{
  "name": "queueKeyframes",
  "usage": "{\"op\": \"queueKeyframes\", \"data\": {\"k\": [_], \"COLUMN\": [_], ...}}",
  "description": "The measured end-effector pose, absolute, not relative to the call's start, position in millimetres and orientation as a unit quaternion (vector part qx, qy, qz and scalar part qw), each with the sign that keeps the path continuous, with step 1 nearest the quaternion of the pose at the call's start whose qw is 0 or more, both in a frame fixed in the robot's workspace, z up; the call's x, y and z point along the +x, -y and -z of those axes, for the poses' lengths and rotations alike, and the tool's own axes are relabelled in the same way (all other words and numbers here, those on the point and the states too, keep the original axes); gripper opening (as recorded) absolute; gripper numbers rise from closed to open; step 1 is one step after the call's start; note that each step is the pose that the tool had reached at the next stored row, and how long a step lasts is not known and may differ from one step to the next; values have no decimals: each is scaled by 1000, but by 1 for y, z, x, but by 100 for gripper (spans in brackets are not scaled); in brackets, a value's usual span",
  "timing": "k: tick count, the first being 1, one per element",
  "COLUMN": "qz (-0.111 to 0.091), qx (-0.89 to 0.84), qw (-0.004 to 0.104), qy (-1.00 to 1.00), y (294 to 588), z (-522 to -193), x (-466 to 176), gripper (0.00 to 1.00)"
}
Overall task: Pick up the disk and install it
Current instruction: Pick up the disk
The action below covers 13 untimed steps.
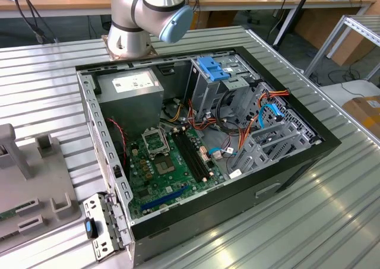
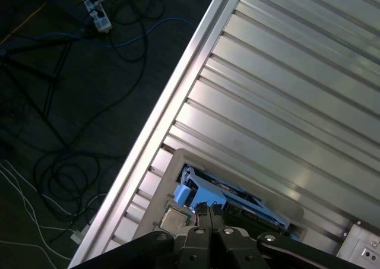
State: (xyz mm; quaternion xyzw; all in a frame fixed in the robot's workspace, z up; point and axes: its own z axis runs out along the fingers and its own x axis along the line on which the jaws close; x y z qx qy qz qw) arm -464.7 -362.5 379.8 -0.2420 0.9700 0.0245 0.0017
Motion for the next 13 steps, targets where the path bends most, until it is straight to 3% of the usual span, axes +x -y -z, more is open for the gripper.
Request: {"op": "queueKeyframes", "data": {"k": [13], "qz": [-25], "qx": [-244], "qw": [2], "qy": [-970], "y": [362], "z": [-380], "x": [-465], "gripper": [11]}}
